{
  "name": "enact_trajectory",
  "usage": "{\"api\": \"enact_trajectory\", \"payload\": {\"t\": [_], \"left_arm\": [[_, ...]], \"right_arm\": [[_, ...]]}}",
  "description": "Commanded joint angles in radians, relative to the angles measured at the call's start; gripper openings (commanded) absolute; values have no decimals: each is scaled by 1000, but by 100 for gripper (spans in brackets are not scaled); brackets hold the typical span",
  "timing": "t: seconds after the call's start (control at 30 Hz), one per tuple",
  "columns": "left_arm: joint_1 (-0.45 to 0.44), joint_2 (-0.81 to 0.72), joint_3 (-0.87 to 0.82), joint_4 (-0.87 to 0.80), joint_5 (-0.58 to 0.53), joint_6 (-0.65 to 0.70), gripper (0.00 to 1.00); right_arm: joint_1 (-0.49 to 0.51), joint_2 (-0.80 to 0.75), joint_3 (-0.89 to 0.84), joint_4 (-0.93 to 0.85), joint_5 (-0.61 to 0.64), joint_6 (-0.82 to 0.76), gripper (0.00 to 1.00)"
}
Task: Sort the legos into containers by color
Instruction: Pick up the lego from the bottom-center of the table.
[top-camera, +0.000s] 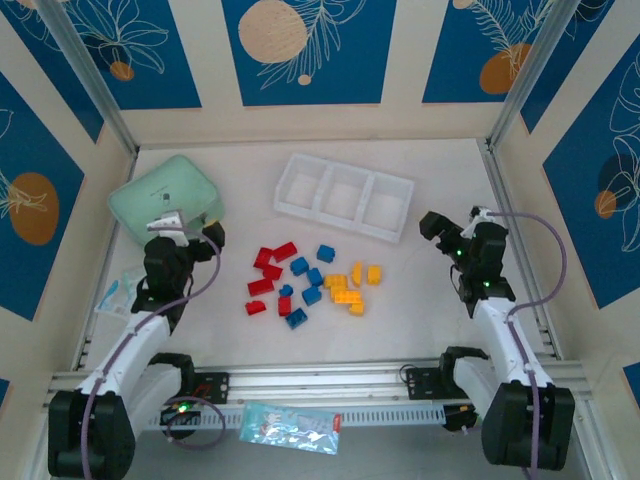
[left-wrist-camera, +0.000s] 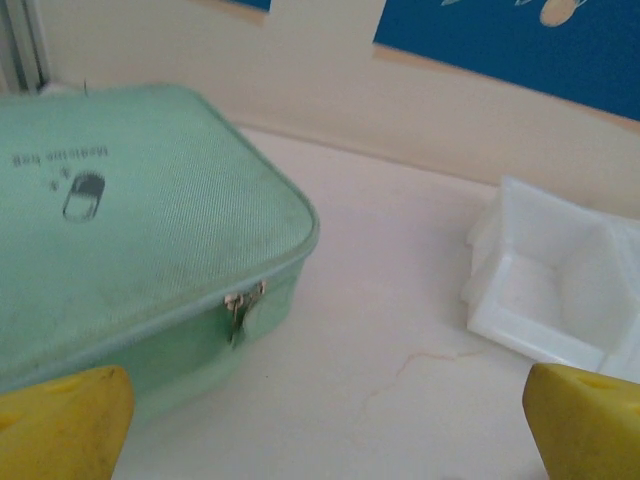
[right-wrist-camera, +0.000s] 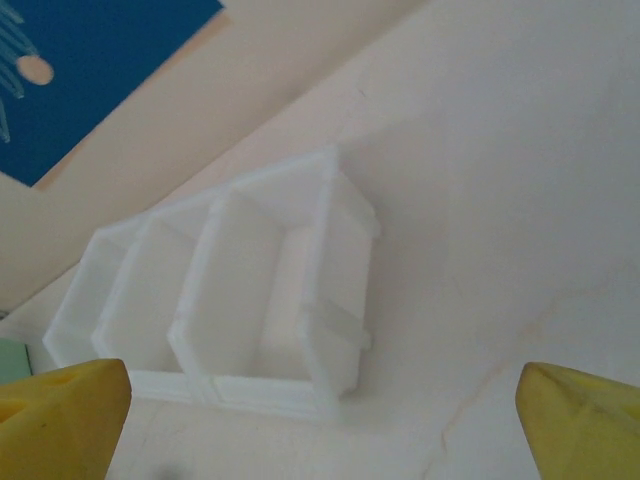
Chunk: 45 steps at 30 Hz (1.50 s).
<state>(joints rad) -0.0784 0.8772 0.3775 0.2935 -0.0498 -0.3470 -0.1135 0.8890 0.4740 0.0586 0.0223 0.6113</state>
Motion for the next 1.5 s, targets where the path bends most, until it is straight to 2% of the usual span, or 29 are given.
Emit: {"api": "enact_trajectory", "payload": {"t": [0.0,0.13,0.27,0.43,0.7,0.83,0.93,1.17,1.47], "left_arm": [[16,-12,54,-166,31,-127,99],[11,-20,82,-250,125,-205,99],[-7,-9,111,-341,250,-255,99],[-104,-12,122,-407,323,-316,99],[-363,7,191,-521,231,-320,99],[-460,39,225,-533,183,-329,99],[-517,76,242,-529,165,-339,99],[-585,83,217,-497,88,-386,99],[-589,72,215,-562,35,-408,99]], "right_arm": [[4,-11,38,-173,-35,61,99],[81,45,133,-329,4,1,99],[213,156,262,-526,88,-50,99],[412,262,360,-661,161,-84,99],[617,371,455,-843,159,-90,99],[691,382,431,-853,93,-74,99],[766,401,432,-878,124,-33,99],[894,463,437,-836,165,86,99],[943,567,481,-804,233,106,99]]}}
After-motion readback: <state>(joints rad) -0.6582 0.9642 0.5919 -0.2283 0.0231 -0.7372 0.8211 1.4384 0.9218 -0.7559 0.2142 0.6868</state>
